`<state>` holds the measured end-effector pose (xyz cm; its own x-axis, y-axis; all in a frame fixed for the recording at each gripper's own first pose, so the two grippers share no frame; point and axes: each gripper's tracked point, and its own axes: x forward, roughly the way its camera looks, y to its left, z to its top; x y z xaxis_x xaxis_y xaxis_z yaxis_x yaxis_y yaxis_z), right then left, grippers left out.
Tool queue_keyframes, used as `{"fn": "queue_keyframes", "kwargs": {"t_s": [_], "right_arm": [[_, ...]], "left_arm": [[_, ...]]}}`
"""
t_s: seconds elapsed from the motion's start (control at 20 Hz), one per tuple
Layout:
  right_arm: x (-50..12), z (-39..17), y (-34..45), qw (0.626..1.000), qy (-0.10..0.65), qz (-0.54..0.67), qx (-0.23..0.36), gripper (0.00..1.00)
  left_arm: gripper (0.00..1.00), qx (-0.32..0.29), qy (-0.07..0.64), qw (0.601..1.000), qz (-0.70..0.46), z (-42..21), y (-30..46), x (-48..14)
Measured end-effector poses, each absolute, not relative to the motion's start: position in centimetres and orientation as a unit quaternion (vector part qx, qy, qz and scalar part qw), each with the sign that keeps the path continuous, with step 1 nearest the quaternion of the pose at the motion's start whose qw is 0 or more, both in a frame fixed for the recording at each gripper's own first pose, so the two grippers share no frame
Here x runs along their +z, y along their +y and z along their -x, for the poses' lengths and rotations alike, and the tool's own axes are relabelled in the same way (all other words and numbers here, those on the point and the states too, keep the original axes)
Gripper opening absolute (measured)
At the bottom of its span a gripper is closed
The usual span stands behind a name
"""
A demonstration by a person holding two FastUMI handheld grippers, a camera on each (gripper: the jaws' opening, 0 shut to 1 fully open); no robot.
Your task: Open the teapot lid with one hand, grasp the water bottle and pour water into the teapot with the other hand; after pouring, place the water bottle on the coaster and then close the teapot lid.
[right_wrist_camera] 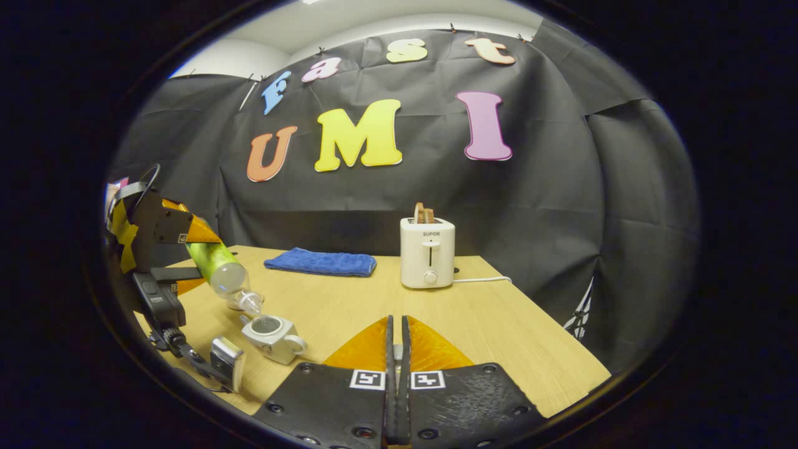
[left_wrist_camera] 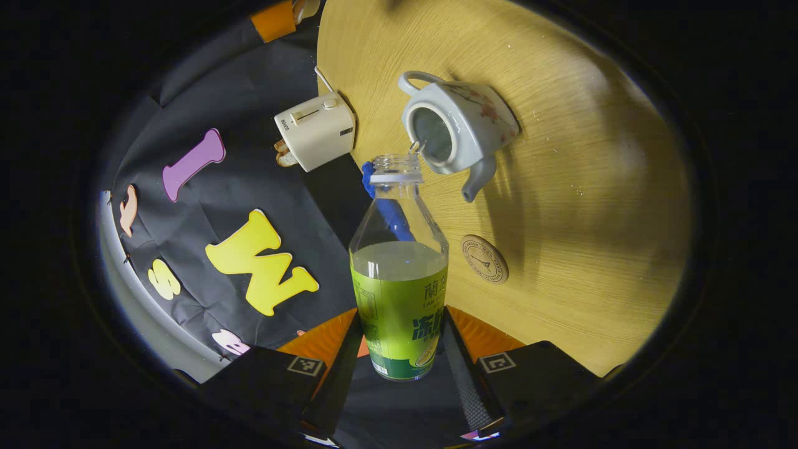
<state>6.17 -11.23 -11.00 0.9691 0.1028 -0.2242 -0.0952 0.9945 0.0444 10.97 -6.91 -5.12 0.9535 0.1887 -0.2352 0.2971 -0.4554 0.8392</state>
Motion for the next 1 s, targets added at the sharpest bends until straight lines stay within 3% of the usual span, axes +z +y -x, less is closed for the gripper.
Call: {"fn": "queue_keyframes", "kwargs": {"t_s": [1.0], "right_arm": [[-11.1, -5.9, -11.6, 0.992, 0.112, -0.023, 0.05, 0.0]], "left_arm": [[0.76, -0.042, 0.114, 0.472, -0.873, -11.5, -7.5, -4.0]]}}
